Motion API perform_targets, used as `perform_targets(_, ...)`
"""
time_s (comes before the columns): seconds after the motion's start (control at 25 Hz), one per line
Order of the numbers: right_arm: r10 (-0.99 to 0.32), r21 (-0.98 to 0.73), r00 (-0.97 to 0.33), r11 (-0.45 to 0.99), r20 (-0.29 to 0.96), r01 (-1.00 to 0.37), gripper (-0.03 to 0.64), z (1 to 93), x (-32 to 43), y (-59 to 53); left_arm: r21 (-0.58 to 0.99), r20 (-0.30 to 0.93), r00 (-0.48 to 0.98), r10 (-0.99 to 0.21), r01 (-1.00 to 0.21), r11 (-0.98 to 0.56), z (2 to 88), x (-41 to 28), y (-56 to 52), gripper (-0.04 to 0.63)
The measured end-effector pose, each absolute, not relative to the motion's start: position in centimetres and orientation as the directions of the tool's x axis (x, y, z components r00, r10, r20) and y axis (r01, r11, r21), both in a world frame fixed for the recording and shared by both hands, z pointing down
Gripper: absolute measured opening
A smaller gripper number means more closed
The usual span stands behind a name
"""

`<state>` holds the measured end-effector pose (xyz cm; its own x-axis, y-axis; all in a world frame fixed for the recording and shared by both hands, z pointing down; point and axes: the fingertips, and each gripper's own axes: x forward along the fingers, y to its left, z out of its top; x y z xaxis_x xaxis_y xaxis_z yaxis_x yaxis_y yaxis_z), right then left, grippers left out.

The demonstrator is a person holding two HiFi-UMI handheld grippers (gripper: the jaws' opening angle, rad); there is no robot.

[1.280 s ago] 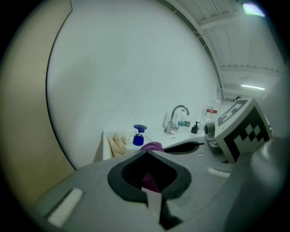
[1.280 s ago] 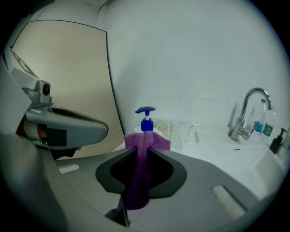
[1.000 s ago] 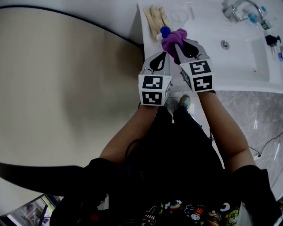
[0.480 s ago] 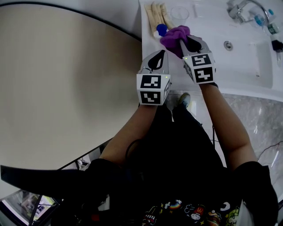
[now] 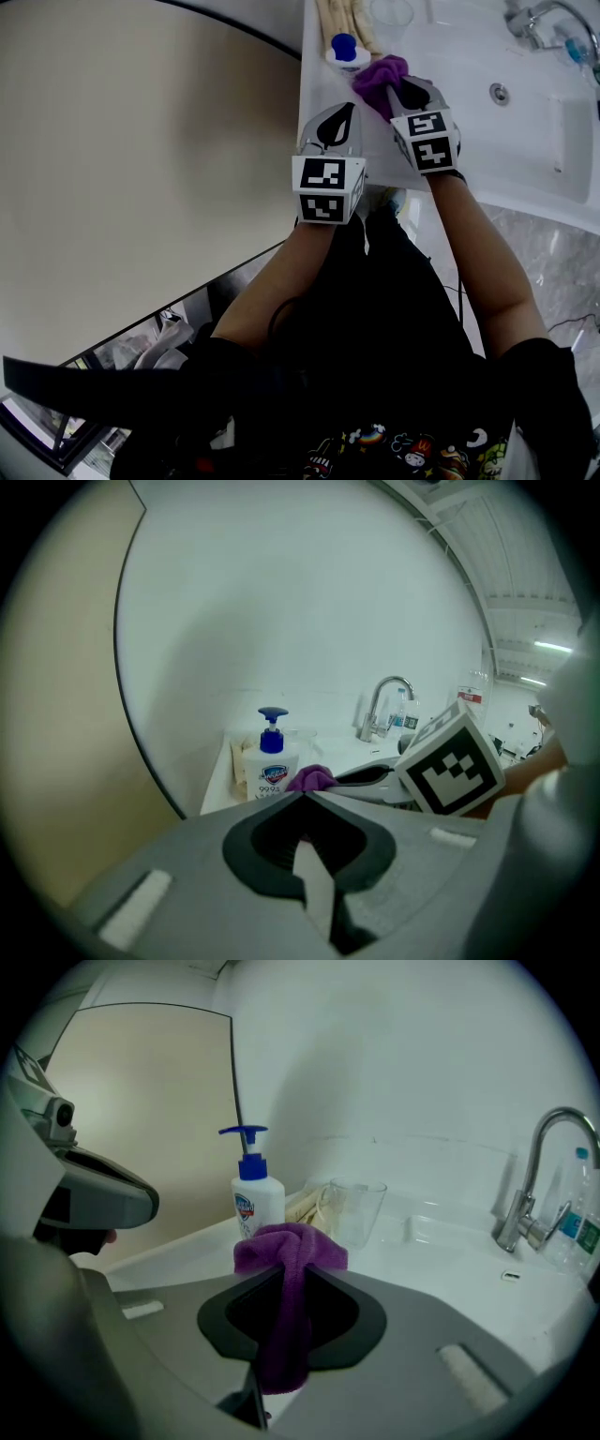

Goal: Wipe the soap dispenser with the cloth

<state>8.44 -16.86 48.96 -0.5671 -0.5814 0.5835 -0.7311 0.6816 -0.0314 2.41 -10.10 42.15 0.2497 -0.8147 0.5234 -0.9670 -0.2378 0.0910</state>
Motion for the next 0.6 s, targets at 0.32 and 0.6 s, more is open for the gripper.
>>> perform_targets(0.32,-0.556,-0.031,-0.570,0.699,0.605,-0.714,0.087,50.6,8.8,-18.0,0.097,0.539,0.248,-0.805,-0.968,-0.233,43.2,3.3,-10.3,0.000)
perform_targets(0.6,-0.625,0.005,-0.603,0.697,0.496,-0.718,0.087,44.5,8.2,-19.8,0.046,0.488,0.239,-0.839,-0.968,-0.248,40.7,2.9,-11.9,0.000)
